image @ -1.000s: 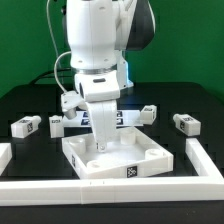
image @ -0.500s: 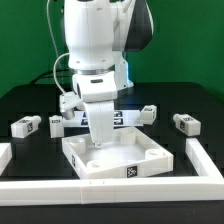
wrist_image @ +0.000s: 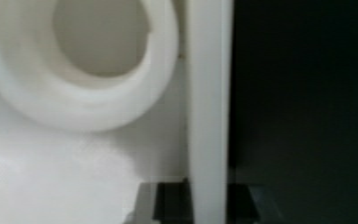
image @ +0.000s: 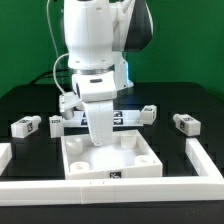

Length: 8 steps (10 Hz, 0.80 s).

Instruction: Assemble square table

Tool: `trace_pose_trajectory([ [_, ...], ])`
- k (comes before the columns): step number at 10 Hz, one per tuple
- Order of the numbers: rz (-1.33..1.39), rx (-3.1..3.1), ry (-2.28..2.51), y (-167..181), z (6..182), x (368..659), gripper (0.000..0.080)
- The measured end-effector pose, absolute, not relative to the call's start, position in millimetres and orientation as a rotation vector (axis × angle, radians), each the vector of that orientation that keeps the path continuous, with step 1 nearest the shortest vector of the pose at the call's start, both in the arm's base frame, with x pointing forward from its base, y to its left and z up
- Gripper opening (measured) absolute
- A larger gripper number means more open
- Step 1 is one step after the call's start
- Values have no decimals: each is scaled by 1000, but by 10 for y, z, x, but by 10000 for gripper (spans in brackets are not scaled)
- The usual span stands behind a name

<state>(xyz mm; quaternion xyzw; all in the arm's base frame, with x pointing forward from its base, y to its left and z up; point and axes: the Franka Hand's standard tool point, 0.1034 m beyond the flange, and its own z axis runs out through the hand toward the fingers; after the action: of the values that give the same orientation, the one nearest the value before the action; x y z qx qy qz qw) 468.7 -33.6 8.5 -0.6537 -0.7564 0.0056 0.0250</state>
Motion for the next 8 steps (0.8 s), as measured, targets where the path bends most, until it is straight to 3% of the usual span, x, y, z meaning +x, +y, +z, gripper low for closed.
trace_pose_trajectory([
  [4,14,-2057,-2309,-296,84,4694,57],
  [8,-40,-2253,-2105,580,87,4937,57],
])
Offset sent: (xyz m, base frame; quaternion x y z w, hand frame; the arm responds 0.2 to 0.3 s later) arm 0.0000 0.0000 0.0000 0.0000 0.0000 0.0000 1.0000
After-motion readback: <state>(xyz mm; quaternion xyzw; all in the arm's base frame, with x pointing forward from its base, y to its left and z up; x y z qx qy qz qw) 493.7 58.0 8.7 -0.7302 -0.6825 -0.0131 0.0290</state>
